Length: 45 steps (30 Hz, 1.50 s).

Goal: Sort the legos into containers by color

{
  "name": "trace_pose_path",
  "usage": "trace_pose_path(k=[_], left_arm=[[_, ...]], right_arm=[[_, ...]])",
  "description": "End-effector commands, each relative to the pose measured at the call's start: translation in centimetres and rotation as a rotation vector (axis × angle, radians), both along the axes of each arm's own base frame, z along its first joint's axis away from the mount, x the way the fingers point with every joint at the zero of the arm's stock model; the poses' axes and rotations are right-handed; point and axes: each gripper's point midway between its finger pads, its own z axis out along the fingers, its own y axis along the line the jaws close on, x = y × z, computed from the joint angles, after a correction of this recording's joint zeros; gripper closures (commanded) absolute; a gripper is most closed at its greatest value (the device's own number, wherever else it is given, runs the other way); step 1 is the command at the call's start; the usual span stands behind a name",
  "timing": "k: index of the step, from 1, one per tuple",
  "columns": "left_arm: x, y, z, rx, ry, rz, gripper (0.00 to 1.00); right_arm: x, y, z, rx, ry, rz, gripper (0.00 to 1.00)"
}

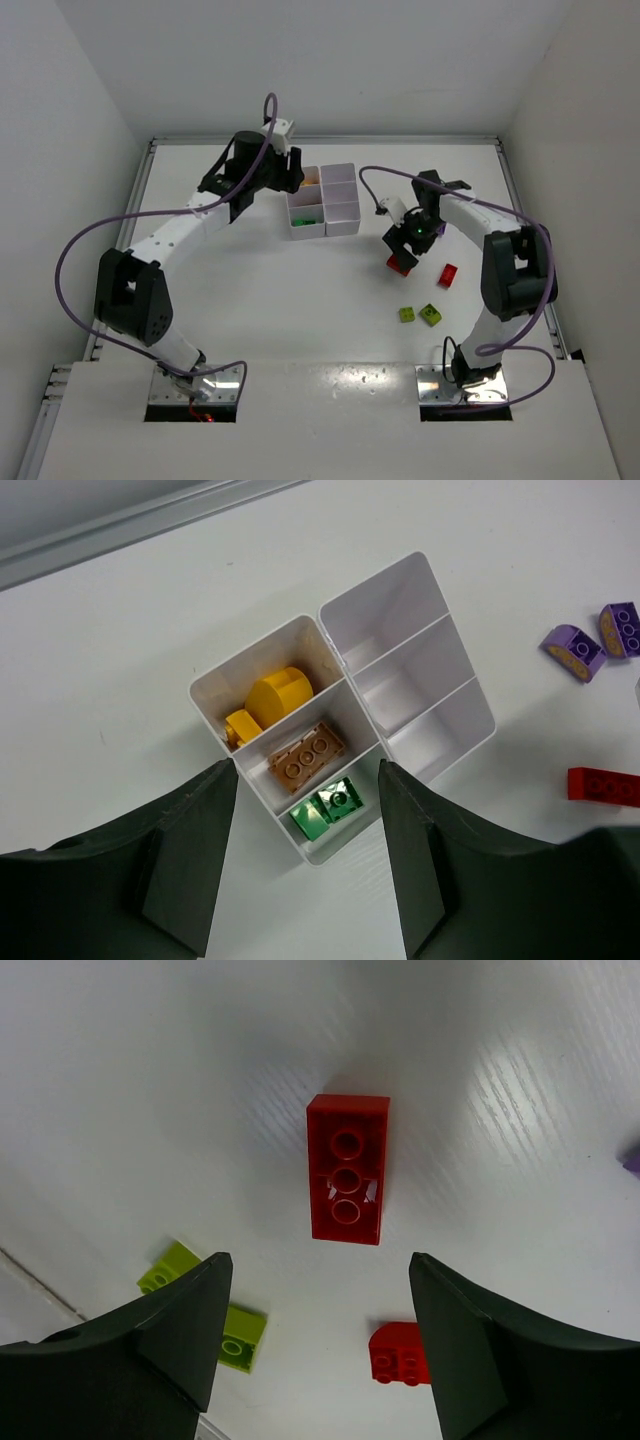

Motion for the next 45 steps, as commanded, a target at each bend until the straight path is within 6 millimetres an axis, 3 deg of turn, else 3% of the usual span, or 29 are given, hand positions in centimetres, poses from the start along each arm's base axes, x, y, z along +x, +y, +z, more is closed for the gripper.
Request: trace_pose_path(k=[1, 10, 20, 23, 27, 28, 31, 33, 35, 36, 40, 41, 42, 43, 45], left_arm=[[0.2, -0.4, 0.3, -0.007, -0.01, -0.027, 0.36], [0.1, -0.3, -0.6, 0.004, 0.017, -0.025, 0.36], [0.1, 0.0, -0.2, 0.007, 0.006, -0.008, 0.36], [0.1, 0.0, -0.2, 0.0, 0.01, -0.005, 0.36], [0.0, -0.1, -1.0, 0.003, 0.029, -0.015, 0.36], [0.0, -0.1, -1.0, 0.003, 0.029, -0.015, 0.36], [-0.4, -1.0, -1.1, -0.02, 0.028, -0.062, 0.36], [-1.2, -2.2, -1.3, -0.046, 0.043, -0.119, 0.36], [-3.0, -4.7, -2.2, -0.057, 0.068, -0.192, 0.36], [-3.4, -5.5, -2.4, -0.058, 0.063, -0.211, 0.36], [-6.4, -10.2, -4.6, -0.062, 0.122, -0.323, 0.36], [-7.3, -12.2, -4.5, -0.057, 0.118, -0.36, 0.36], [-7.5, -13.4, -5.8, -0.04, 0.14, -0.375, 0.36], [-8.0, -14.5, -6.6, -0.02, 0.154, -0.404, 0.37], [-9.1, -17.5, -6.7, 0.021, 0.164, -0.463, 0.38]], right_arm=[[0.9, -0.1, 0.8, -0.006, -0.078, 0.0, 0.28], [0.7, 1.5, -1.2, -0.04, -0.075, 0.039, 0.22], [2.5, -0.2, -4.1, -0.19, -0.125, -0.054, 0.24], [2.6, -0.5, -4.7, -0.211, -0.123, -0.066, 0.31], [2.2, -0.8, -5.1, -0.225, -0.118, -0.068, 0.7], [2.0, -0.9, -4.9, -0.224, -0.122, -0.068, 0.86], [1.8, -0.9, -3.1, -0.191, -0.14, -0.067, 1.0], [1.8, -1.4, -1.2, -0.168, -0.16, -0.091, 1.0], [2.6, -1.3, 1.6, -0.119, -0.209, -0.145, 1.0], [3.1, -2.2, 4.0, -0.099, -0.266, -0.2, 1.0], [4.2, -5.0, 9.3, -0.082, -0.397, -0.452, 1.0], [3.8, -5.6, 9.6, -0.078, -0.38, -0.554, 1.0], [3.9, -6.3, 10.2, -0.078, -0.384, -0.624, 1.0], [3.2, -8.1, 10.2, -0.089, -0.354, -0.722, 1.0], [2.3, -9.8, 10.1, -0.073, -0.313, -0.892, 1.0]])
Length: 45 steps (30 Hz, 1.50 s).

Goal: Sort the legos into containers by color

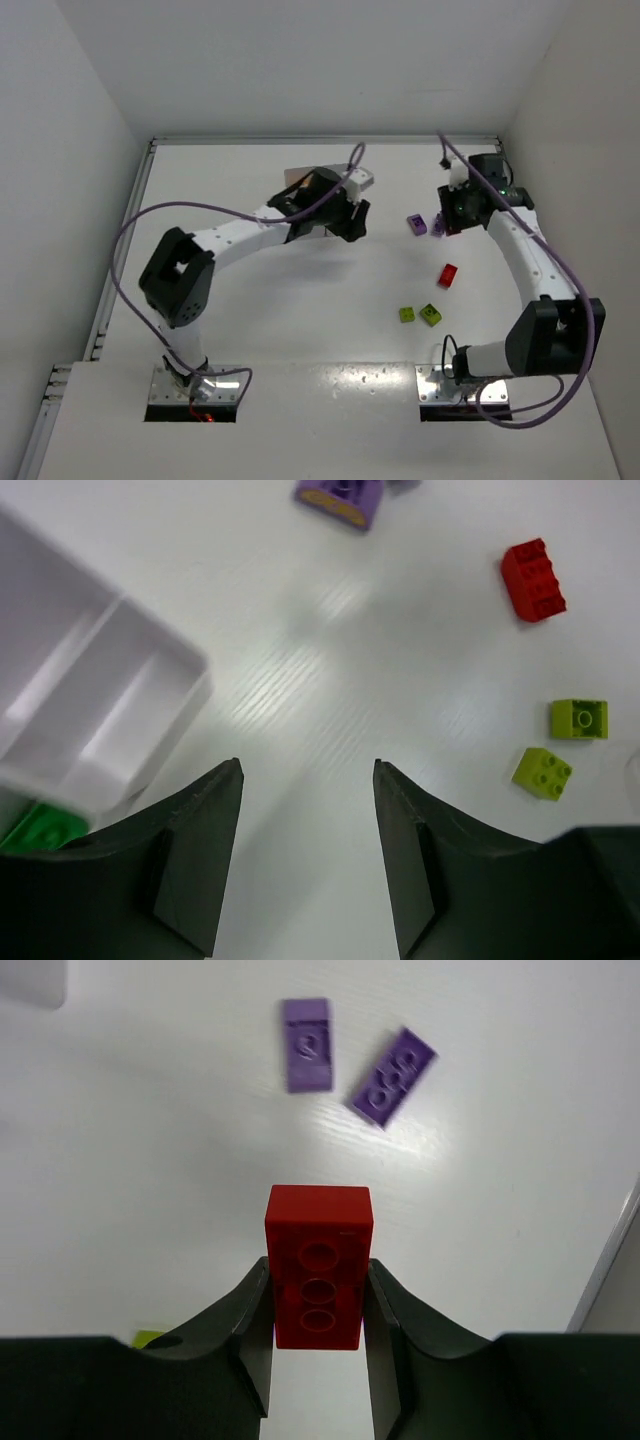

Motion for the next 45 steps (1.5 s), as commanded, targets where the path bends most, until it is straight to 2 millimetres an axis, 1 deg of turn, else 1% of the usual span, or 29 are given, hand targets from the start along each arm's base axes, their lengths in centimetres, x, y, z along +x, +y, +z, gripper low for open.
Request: trace_pose_path(k=[1, 2, 3, 4, 5, 7, 8, 10, 12, 14, 15, 17, 18, 19, 20, 21, 22, 23, 24, 26, 27, 30, 32, 37, 39, 42, 43, 44, 45], left_arm=[[-1.1, -5.0, -1.2, 0.028, 0.016, -0.101, 0.4], [-1.8, -6.9, -0.3, 0.03, 0.006, -0.142, 0.4], [-2.1, -8.0, -1.9, 0.055, 0.032, -0.16, 0.41], [-2.0, -9.4, -0.8, 0.038, 0.001, -0.182, 0.41], [-3.1, -10.8, -1.1, 0.051, -0.007, -0.214, 0.41], [-3.4, -12.5, -1.3, 0.056, -0.023, -0.224, 0.41], [-4.3, -13.9, -1.8, 0.053, -0.027, -0.25, 0.41], [-5.1, -14.8, -1.6, 0.016, -0.033, -0.292, 0.38], [-5.8, -15.5, -2.8, -0.02, 0.034, -0.297, 0.35], [-6.3, -16.1, -3.9, -0.026, 0.07, -0.288, 0.35], [-6.1, -16.5, -3.7, -0.035, 0.072, -0.283, 0.35], [-5.9, -17.2, -5.0, -0.029, 0.098, -0.25, 0.35], [-5.9, -18.1, -4.3, -0.046, 0.106, -0.233, 0.35], [-5.4, -18.4, -5.7, -0.029, 0.124, -0.205, 0.35], [-5.4, -19.1, -6.0, -0.029, 0.135, -0.19, 0.35], [-5.5, -20.3, -4.8, -0.053, 0.136, -0.18, 0.35], [-5.5, -20.9, -5.1, -0.047, 0.134, -0.165, 0.35], [-5.7, -21.5, -6.4, -0.03, 0.147, -0.157, 0.35], [-6.4, -22.9, -5.4, -0.058, 0.137, -0.156, 0.35], [-6.9, -23.7, -5.5, -0.061, 0.142, -0.134, 0.35], [-7.9, -24.7, -5.4, -0.062, 0.13, -0.145, 0.35], [-9.3, -25.4, -6.1, -0.052, 0.136, -0.122, 0.35], [-9.4, -25.5, -6.6, -0.054, 0.157, -0.109, 0.35], [-11.2, -26.9, -6.3, -0.067, 0.125, -0.104, 0.35], [-10.9, -27.0, -7.4, -0.05, 0.113, -0.067, 0.34], [-10.0, -26.9, -7.7, -0.051, 0.093, 0.03, 0.34], [-9.5, -26.6, -7.6, -0.046, 0.076, 0.057, 0.31], [-9.8, -26.7, -8.2, -0.039, 0.073, 0.076, 0.25], [-9.2, -26.7, -7.5, -0.047, 0.051, 0.103, 0.18]], right_arm=[[-2.2, -4.6, -0.6, 0.08, 0.079, -0.381, 1.0], [-2.9, -5.3, -0.8, 0.096, 0.095, -0.434, 1.0], [-3.6, -6.8, -1.0, 0.126, 0.113, -0.538, 1.0], [-3.8, -7.5, -1.0, 0.142, 0.112, -0.585, 1.0], [-4.4, -7.9, -1.2, 0.169, 0.123, -0.651, 1.0], [-5.0, -9.1, -1.2, 0.203, 0.117, -0.729, 1.0], [-5.0, -9.2, -0.9, 0.221, 0.105, -0.748, 1.0], [-5.2, -9.8, -0.5, 0.252, 0.089, -0.801, 1.0], [-4.9, -10.3, -0.1, 0.277, 0.069, -0.826, 1.0], [-4.2, -11.0, 1.3, 0.29, 0.027, -0.836, 1.0], [-4.0, -11.3, 1.8, 0.282, 0.013, -0.84, 1.0], [-3.9, -12.5, 3.2, 0.259, -0.033, -0.846, 1.0], [-4.1, -12.5, 3.1, 0.243, -0.023, -0.828, 1.0], [-4.1, -13.1, 3.5, 0.238, -0.036, -0.834, 1.0], [-4.5, -13.4, 3.4, 0.231, -0.025, -0.84, 1.0], [-4.3, -13.6, 3.8, 0.225, -0.037, -0.831, 1.0], [-4.4, -13.6, 4.0, 0.237, -0.035, -0.824, 1.0], [-4.6, -13.9, 4.0, 0.235, -0.035, -0.82, 1.0], [-4.4, -13.8, 3.8, 0.244, -0.025, -0.815, 1.0], [-4.4, -14.3, 4.1, 0.263, -0.037, -0.825, 1.0], [-4.4, -14.1, 4.2, 0.27, -0.037, -0.82, 1.0], [-4.2, -14.8, 4.3, 0.286, -0.048, -0.841, 1.0], [-4.2, -14.9, 4.3, 0.297, -0.049, -0.845, 1.0], [-4.4, -15.7, 4.5, 0.322, -0.064, -0.864, 1.0], [-4.4, -15.9, 4.3, 0.332, -0.057, -0.87, 1.0], [-4.5, -16.2, 4.7, 0.344, -0.063, -0.866, 1.0], [-4.4, -16.0, 4.7, 0.353, -0.063, -0.858, 1.0], [-4.6, -16.2, 4.7, 0.361, -0.065, -0.864, 1.0], [-4.8, -16.2, 4.6, 0.355, -0.056, -0.857, 1.0]])
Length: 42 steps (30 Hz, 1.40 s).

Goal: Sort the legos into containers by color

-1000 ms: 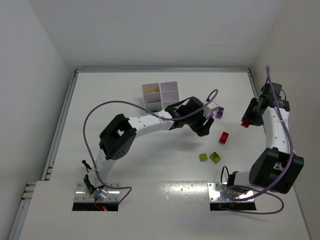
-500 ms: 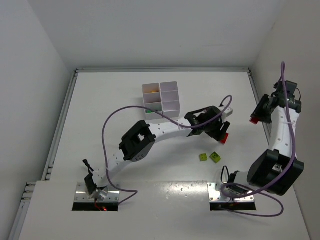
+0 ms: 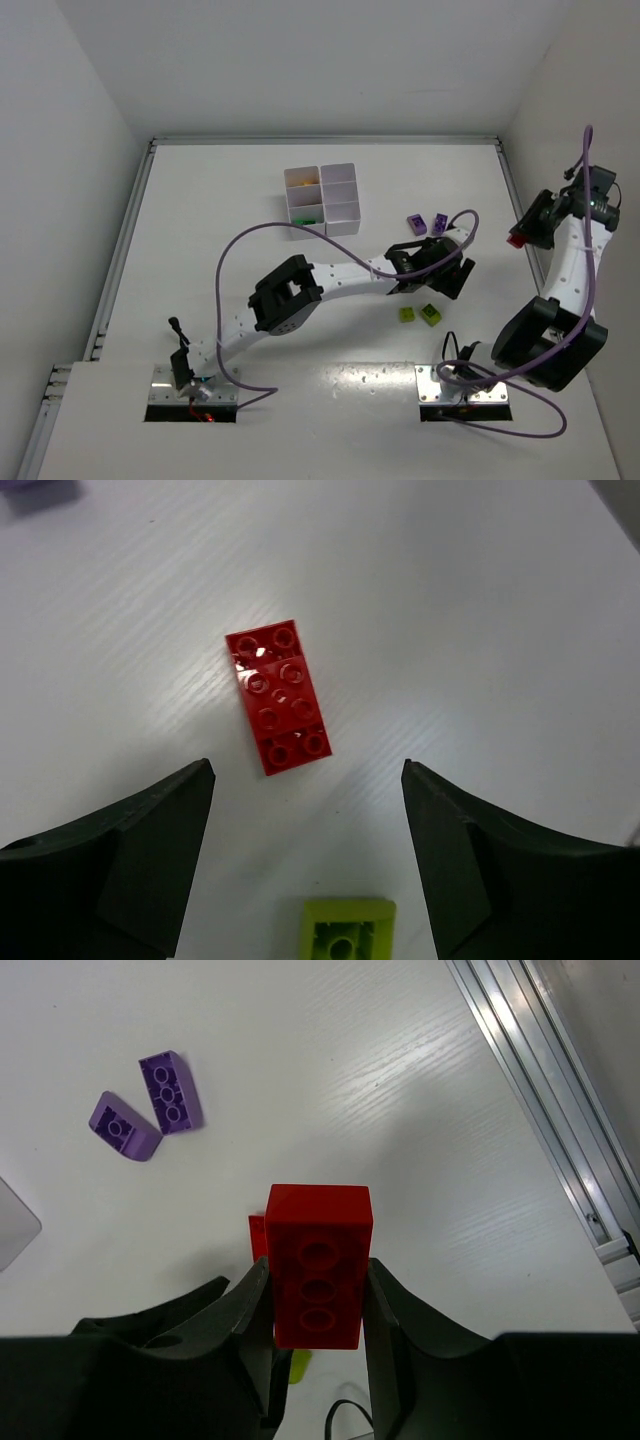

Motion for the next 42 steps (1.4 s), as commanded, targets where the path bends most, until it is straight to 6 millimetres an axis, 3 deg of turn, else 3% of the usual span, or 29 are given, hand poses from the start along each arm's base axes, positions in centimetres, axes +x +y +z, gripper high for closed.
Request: trace_pose_path(k=[1, 3, 9, 11, 12, 15, 16, 19, 20, 21, 24, 25, 26, 27, 28, 30, 31, 34, 37, 39, 40, 41, 42], left_arm=[[1.3, -0.7, 0.7, -0.029, -0.055, 0.118, 0.18], [1.6, -1.1, 1.0, -0.04, -0.064, 0.126, 0.18], [1.3, -1.7, -1.9, -0.016, -0.043, 0.091, 0.18], [1.3, -2.4, -1.2, -0.043, -0.045, 0.081, 0.2], [1.2, -2.6, -1.9, -0.041, -0.038, 0.073, 0.22], [1.0, -2.5, -2.7, -0.028, -0.037, 0.059, 0.46], [1.0, -2.5, -2.7, -0.028, -0.037, 0.059, 0.62], [2.1, -0.9, -2.2, -0.011, -0.037, 0.088, 0.82], [3.0, -0.1, 0.6, -0.039, -0.053, 0.109, 0.87], [3.6, 1.9, -0.4, 0.001, -0.038, 0.13, 0.88], [4.8, 5.3, 2.7, -0.031, -0.002, 0.146, 0.89], [6.2, 8.0, 5.4, -0.069, 0.011, 0.173, 0.89], [6.3, 9.1, 7.0, -0.102, 0.029, 0.152, 0.89], [7.6, 11.9, 6.9, -0.087, 0.026, 0.171, 0.89], [8.1, 13.4, 11.3, -0.145, -0.017, 0.165, 0.91], [8.8, 15.7, 13.9, -0.162, -0.038, 0.136, 0.93], [10.1, 18.1, 16.1, -0.148, -0.077, 0.113, 0.93], [12.0, 21.3, 18.9, -0.079, -0.15, 0.035, 0.93], [16.6, 26.1, 18.6, 0.018, -0.153, 0.076, 0.93], [18.7, 28.0, 17.6, 0.047, -0.128, 0.093, 0.93], [19.9, 28.8, 15.7, 0.066, -0.093, 0.099, 0.93], [21.6, 30.6, 15.9, 0.065, -0.101, 0.113, 0.93], [21.9, 30.9, 15.5, 0.055, -0.085, 0.085, 0.93]], right_arm=[[0.7, -0.4, 1.9, -0.002, -0.06, 0.016, 1.0], [0.5, -0.3, 1.8, 0.004, -0.052, 0.016, 1.0], [0.3, -0.9, 1.5, 0.01, -0.051, 0.014, 1.0], [0.1, -0.9, 1.2, 0.016, -0.043, 0.013, 1.0], [0.0, -1.1, 1.2, 0.015, -0.043, 0.004, 1.0], [-0.4, -1.0, 0.5, 0.028, -0.031, 0.007, 1.0], [-0.3, -0.9, 0.6, 0.029, -0.034, 0.02, 1.0], [-0.4, -0.1, 0.3, 0.052, -0.036, 0.076, 1.0], [-0.5, 0.2, 0.2, 0.059, -0.035, 0.095, 1.0], [-0.2, 1.3, 0.0, 0.071, -0.043, 0.162, 1.0], [0.0, 3.9, -0.5, 0.141, -0.06, 0.286, 1.0], [-0.3, 4.6, -1.3, 0.164, -0.039, 0.333, 1.0], [-0.2, 5.6, -1.7, 0.181, -0.026, 0.376, 1.0], [0.1, 6.3, -1.8, 0.203, -0.026, 0.397, 1.0], [0.3, 6.8, -2.0, 0.211, -0.025, 0.422, 1.0], [1.2, 8.5, -2.1, 0.22, -0.037, 0.488, 1.0], [1.7, 9.1, -2.0, 0.223, -0.046, 0.496, 1.0], [4.4, 11.5, -0.9, 0.172, -0.092, 0.59, 1.0], [7.3, 13.2, 0.7, 0.102, -0.131, 0.658, 1.0], [8.6, 13.0, 0.8, 0.011, -0.116, 0.704, 1.0], [9.0, 13.7, 0.7, -0.009, -0.102, 0.739, 1.0], [10.2, 13.4, 0.9, -0.042, -0.092, 0.759, 1.0], [11.0, 13.6, 1.1, -0.052, -0.099, 0.777, 1.0]])
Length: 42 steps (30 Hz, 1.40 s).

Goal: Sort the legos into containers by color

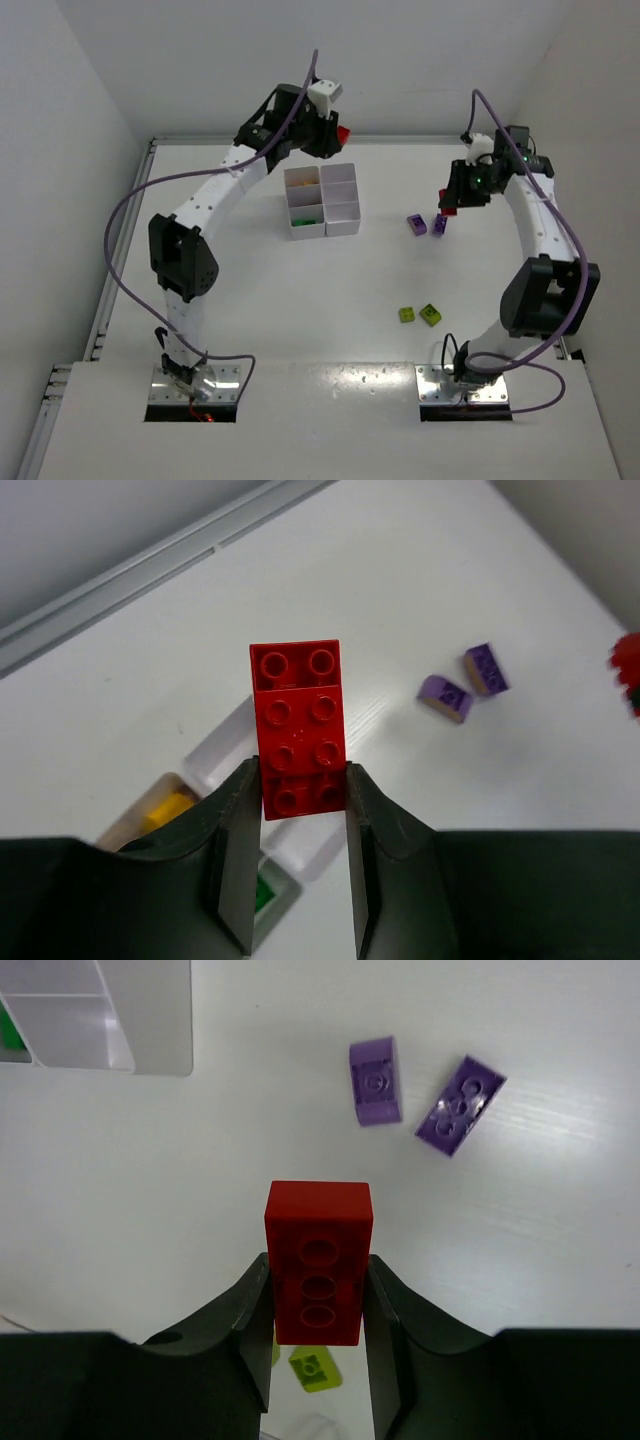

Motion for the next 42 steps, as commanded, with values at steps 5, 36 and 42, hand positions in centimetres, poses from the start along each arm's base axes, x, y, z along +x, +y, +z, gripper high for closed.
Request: trace_pose_path(k=[5, 36, 42], left_arm=[[2.6, 4.0, -8.4, 0.232, 0.112, -0.156, 0.92], [5.9, -0.5, -11.0, 0.616, -0.26, -0.298, 0.86], [6.6, -0.2, -11.4, 0.651, -0.286, -0.283, 0.85]], right_arm=[[7.2, 0.9, 3.2, -0.116, -0.147, 0.128, 1.0], [7.3, 4.4, 0.9, -0.112, -0.108, 0.239, 1.0], [6.5, 3.9, 0.4, -0.119, -0.09, 0.225, 1.0]])
